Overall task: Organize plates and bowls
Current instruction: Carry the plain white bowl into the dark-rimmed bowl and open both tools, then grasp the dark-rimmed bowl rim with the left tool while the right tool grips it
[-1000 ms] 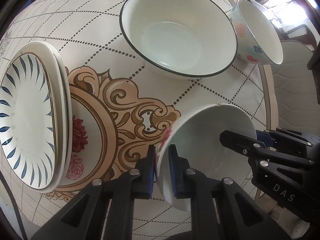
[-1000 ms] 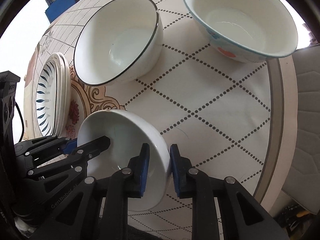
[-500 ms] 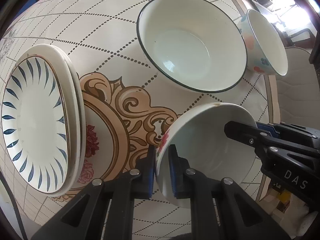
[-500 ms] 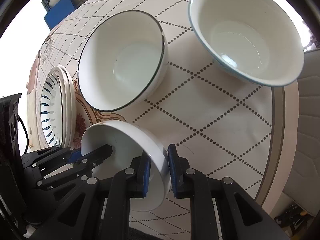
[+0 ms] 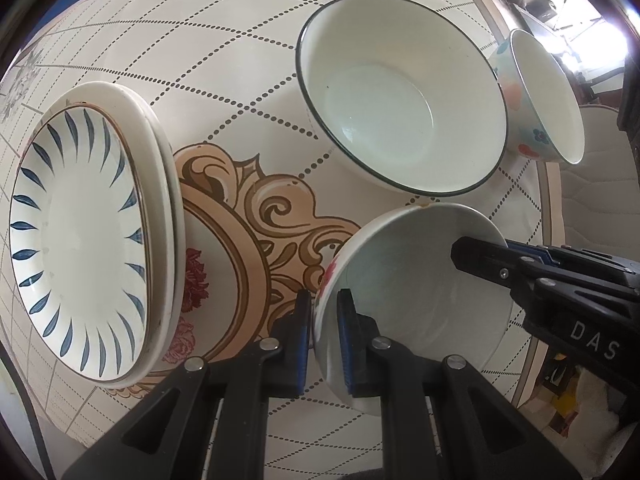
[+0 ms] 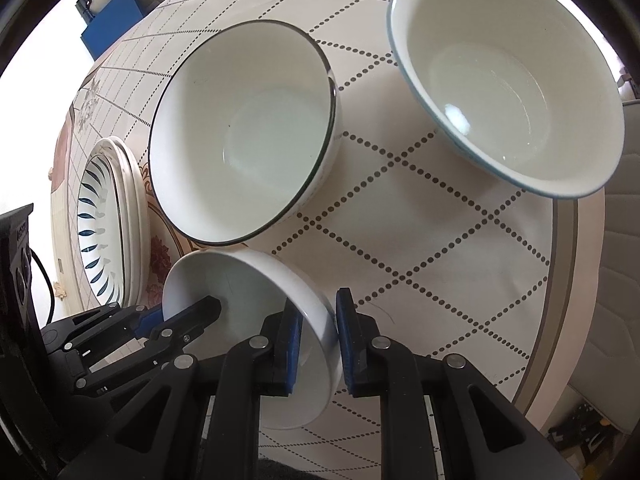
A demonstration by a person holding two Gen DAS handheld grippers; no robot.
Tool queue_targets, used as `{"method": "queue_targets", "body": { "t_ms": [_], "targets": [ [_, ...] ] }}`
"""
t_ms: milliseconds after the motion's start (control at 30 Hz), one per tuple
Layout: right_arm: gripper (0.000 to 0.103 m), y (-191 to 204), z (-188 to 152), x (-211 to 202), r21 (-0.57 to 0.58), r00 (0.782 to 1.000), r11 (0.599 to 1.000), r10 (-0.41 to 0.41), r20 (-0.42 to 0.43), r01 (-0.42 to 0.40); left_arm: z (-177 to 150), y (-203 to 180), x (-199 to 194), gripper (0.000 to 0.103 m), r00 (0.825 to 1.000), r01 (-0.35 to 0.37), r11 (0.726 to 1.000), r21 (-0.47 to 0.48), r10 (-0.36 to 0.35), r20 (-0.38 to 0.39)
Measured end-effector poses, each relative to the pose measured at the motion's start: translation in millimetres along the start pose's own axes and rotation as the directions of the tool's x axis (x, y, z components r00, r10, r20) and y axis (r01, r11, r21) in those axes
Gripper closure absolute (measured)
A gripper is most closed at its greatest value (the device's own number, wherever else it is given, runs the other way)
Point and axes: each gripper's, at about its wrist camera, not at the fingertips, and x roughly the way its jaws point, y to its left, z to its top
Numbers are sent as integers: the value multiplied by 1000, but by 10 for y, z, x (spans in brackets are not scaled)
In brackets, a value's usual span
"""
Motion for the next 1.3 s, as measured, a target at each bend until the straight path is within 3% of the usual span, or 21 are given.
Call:
{"method": "queue_targets", "body": {
  "t_ms": [67,233,300,433,533,600,700,867,1000,1300],
  "targets": [
    [84,-32,10,-38,15,1000,1000,13,-10,-13,-14,46,-55,89,1000,-11,1000,-13,11,-2],
    [48,-163,-13,-242,46,1000,999,13,5,-13,-132,120,-249,84,999,-37,999,7,37,38],
    [44,-207,-20,-363,46,1000,999,-7,29,6,-188,109,-361,84,996,-61,998,22,59,61],
    [43,-288,32,-561,57,998,998,6,60,-10,-203,68,-616,83,992,-68,997,47,63,109],
    [43,-328,107,-622,76,997,996,37,71,-42,-96,75,-797,76,990,-37,998,48,30,140],
    [43,-350,166,-628,96,995,992,70,75,-77,30,98,-886,68,987,-33,998,50,24,159],
    [43,-344,253,-577,134,989,982,127,76,-136,291,140,-860,67,986,-50,997,58,40,163],
    [43,-340,350,-404,199,979,959,192,71,-203,767,173,-637,67,993,-60,994,89,51,103],
    [43,-310,441,-275,224,977,951,204,59,-212,1029,160,-439,67,998,-53,992,113,48,48],
    [43,-297,619,-119,246,980,949,188,58,-196,1197,127,1,67,997,27,990,136,-17,-75]
  ]
}}
